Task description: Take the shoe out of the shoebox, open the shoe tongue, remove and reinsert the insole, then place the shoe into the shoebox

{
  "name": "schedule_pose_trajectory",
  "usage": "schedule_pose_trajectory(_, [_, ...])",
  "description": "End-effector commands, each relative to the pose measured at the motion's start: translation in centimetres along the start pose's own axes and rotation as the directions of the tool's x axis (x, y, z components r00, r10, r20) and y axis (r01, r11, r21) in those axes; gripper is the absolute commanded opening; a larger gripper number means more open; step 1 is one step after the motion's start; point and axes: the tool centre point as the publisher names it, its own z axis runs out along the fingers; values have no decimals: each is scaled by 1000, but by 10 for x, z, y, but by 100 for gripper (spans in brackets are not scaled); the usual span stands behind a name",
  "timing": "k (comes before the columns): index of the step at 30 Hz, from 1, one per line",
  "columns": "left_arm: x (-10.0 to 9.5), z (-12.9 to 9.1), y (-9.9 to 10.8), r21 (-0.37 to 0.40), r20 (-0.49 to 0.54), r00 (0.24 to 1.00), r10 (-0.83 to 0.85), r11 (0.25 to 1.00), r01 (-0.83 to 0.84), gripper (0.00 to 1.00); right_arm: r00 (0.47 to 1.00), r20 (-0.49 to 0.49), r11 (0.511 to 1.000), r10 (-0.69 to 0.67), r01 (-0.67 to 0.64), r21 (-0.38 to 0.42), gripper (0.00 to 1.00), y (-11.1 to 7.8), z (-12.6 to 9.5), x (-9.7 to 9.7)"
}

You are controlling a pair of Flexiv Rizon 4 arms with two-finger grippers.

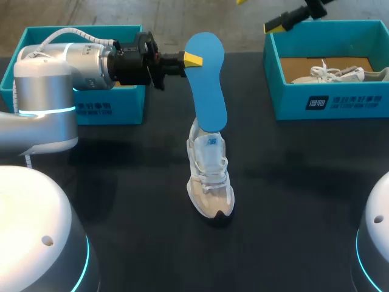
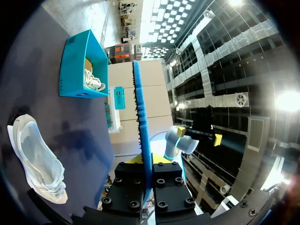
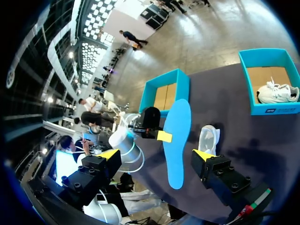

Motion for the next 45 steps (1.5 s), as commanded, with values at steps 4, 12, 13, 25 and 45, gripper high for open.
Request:
schedule_pose_trajectory(4, [0, 0, 1, 1, 2, 1000, 0, 1000, 0, 0, 994, 89, 998, -58, 56, 19, 100, 15, -7, 24])
schedule_pose_trajectory(12, [0, 0, 1, 1, 2, 1000, 0, 1000, 0, 0, 994, 89, 998, -58, 56, 19, 100, 15, -7, 24])
schedule_pose_trajectory(13, [0, 0, 1, 1, 2, 1000, 0, 1000, 0, 0, 994, 89, 998, -58, 56, 19, 100, 15, -7, 24])
schedule_pose_trajectory(25, [0, 0, 1, 1, 2, 1000, 0, 1000, 0, 0, 990, 132, 998, -52, 49, 28, 100, 16, -5, 24])
schedule_pose_trajectory(45, [0, 0, 1, 1, 2, 1000, 0, 1000, 0, 0, 806, 589, 996, -51, -1, 88, 100, 0, 11, 32])
